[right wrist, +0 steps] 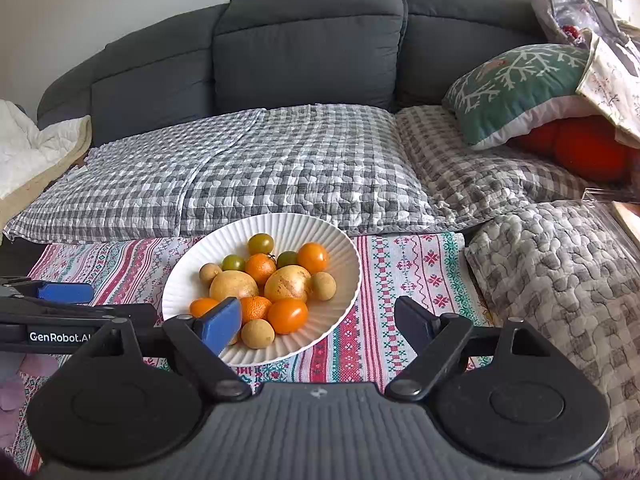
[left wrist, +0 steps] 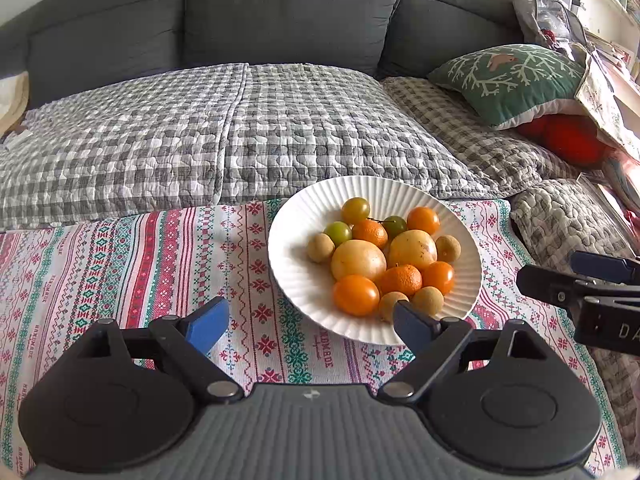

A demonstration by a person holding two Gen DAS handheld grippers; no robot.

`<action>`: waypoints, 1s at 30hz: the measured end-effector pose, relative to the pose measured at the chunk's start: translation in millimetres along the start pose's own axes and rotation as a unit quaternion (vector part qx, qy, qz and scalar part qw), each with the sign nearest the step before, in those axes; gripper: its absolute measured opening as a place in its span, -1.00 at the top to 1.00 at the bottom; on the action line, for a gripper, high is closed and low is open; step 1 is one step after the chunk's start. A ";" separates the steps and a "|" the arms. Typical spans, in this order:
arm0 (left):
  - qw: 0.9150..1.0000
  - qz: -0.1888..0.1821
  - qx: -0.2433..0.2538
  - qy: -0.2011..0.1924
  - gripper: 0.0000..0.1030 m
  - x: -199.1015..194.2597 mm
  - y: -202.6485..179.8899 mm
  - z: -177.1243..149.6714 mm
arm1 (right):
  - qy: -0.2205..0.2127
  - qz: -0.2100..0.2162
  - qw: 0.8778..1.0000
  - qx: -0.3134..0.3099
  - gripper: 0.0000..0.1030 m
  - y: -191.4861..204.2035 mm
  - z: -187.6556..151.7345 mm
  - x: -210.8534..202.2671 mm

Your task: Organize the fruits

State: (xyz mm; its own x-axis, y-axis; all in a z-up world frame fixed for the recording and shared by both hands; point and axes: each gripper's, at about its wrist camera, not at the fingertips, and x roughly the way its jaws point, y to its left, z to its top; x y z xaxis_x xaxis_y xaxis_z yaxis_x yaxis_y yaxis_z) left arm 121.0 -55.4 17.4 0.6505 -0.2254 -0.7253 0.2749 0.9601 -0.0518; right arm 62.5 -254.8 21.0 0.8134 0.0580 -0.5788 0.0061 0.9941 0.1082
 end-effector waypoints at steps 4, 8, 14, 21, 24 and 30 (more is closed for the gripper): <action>1.000 0.002 -0.010 0.004 -0.79 -15.7 3.0 -18.1 | 0.008 -0.002 1.000 0.011 -0.64 4.5 -9.2 -11.7; 1.000 0.015 -0.019 0.012 -0.84 -29.8 6.0 -32.6 | 0.017 -0.010 1.000 0.015 -0.70 12.2 -18.4 -20.8; 0.998 0.041 -0.014 0.037 -0.84 -48.2 5.8 -51.1 | 0.046 -0.040 0.998 0.021 -0.80 23.3 -31.4 -27.7; 0.995 0.087 -0.010 0.046 -0.84 -62.2 4.1 -64.9 | 0.068 -0.069 0.995 0.016 -0.95 36.3 -48.4 -33.5; 0.994 0.094 -0.014 0.053 -0.84 -65.3 3.5 -71.0 | 0.073 -0.077 0.994 -0.003 -0.99 43.7 -55.3 -37.0; 0.993 0.099 -0.027 0.056 -0.84 -71.6 -0.5 -72.3 | 0.075 -0.073 0.994 -0.004 -0.99 47.6 -56.9 -40.5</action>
State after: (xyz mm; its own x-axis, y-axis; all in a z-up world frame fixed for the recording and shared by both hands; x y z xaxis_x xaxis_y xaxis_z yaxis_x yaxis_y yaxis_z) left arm 23.2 -27.7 19.8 0.6039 -0.0135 -0.7969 0.1088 0.9919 0.0656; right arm -3.3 -204.6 3.6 0.7081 -0.0751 -0.7021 0.1133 0.9935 0.0079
